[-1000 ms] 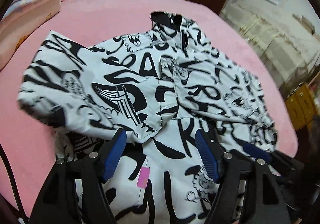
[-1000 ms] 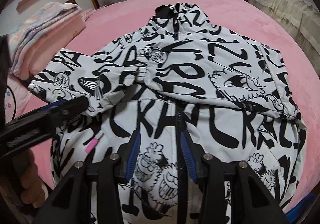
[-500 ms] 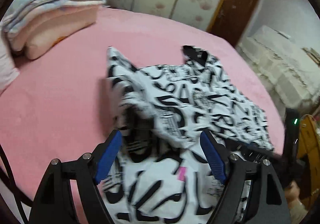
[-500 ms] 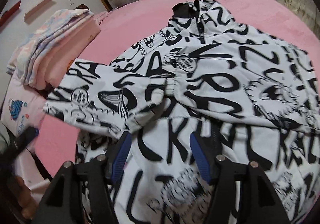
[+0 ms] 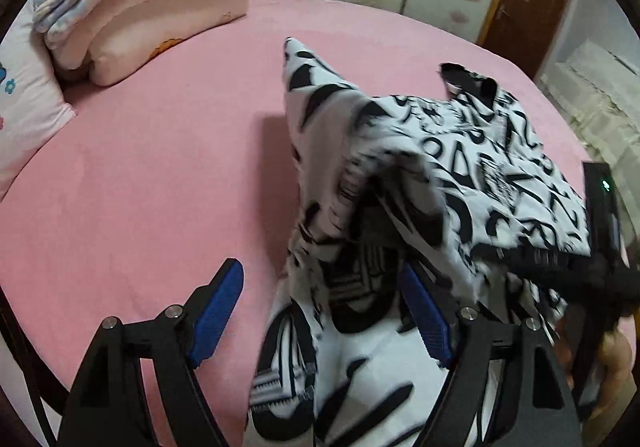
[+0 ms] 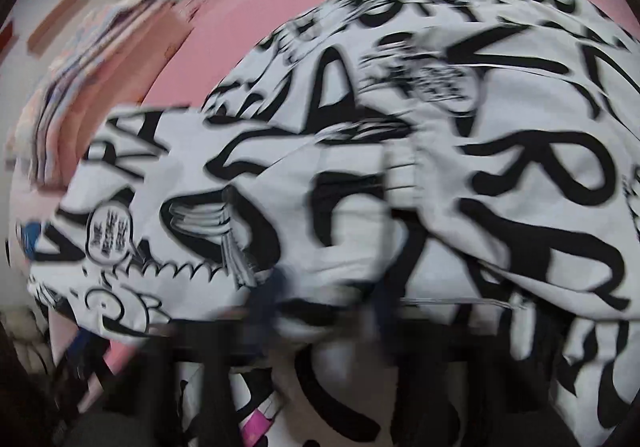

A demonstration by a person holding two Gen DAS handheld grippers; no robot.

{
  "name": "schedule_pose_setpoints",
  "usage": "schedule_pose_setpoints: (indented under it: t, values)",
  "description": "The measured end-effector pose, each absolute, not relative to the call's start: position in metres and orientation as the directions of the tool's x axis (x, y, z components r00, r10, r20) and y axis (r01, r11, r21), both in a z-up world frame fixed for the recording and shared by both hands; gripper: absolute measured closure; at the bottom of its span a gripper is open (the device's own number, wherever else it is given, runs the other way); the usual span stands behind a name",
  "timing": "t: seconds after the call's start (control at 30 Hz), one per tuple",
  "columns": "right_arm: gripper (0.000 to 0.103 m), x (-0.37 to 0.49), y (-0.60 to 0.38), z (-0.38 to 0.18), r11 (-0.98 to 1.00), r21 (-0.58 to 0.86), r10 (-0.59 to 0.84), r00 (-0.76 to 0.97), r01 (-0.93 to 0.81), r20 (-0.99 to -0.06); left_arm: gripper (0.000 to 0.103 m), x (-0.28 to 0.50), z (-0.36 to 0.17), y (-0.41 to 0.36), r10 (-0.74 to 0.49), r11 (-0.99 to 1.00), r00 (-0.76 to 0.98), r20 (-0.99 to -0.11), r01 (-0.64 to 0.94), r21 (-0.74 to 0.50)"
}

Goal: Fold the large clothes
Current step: 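Release the sleeve with the left gripper and flatten the folded side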

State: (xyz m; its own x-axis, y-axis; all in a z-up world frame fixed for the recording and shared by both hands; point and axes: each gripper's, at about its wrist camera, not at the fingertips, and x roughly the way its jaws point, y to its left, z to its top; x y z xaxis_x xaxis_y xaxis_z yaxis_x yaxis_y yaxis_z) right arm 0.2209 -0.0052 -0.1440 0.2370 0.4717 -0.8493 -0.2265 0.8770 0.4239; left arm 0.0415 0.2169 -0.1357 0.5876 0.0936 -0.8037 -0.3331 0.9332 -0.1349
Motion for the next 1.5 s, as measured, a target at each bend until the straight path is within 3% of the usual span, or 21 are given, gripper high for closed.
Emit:
schedule_pose_setpoints:
  t: [0.03,0.17,0.23,0.4,0.53,1.0,1.33,1.5]
  values:
    - [0.084,0.218,-0.002,-0.136,0.877,0.4,0.464,0.259,-0.264,-0.847,0.026,0.045,-0.138,0.219,0.108,0.928,0.586,-0.803,-0.348,-0.13]
    - [0.089,0.207,0.003,-0.081,0.862,0.325,0.474,0.388,-0.39,-0.791,0.054,0.063,-0.146,0.225,0.123,0.915,0.573,-0.81,-0.381,-0.131]
    - [0.089,0.207,-0.004,-0.047,0.859,0.285,0.478,0.47,-0.424,-0.742,0.061,0.07,-0.15,0.225,0.107,0.91,0.568,-0.816,-0.387,-0.15]
    - [0.09,0.22,-0.034,0.008,0.906,0.154,0.395,0.656,-0.394,-0.644,0.061,0.086,-0.15,0.216,0.093,0.913,0.581,-0.808,-0.374,-0.165]
    - [0.09,0.244,-0.07,0.01,0.95,0.111,0.292,0.709,-0.291,-0.642,0.061,0.098,-0.151,0.203,0.058,0.932,0.585,-0.809,-0.322,-0.167]
    - [0.09,0.275,-0.155,-0.108,0.998,0.042,0.057,0.598,-0.04,-0.799,0.051,0.119,-0.167,0.136,0.022,1.0,0.521,-0.853,-0.007,0.022]
    - [0.09,0.274,-0.155,-0.122,0.999,0.005,0.025,0.59,-0.037,-0.807,0.049,0.109,-0.157,0.169,-0.24,0.966,0.496,-0.835,0.039,-0.254]
    - [0.09,0.281,-0.154,-0.121,0.999,0.001,0.024,0.584,-0.04,-0.812,0.045,0.131,-0.158,0.205,-0.193,0.941,0.535,-0.822,-0.137,-0.31]
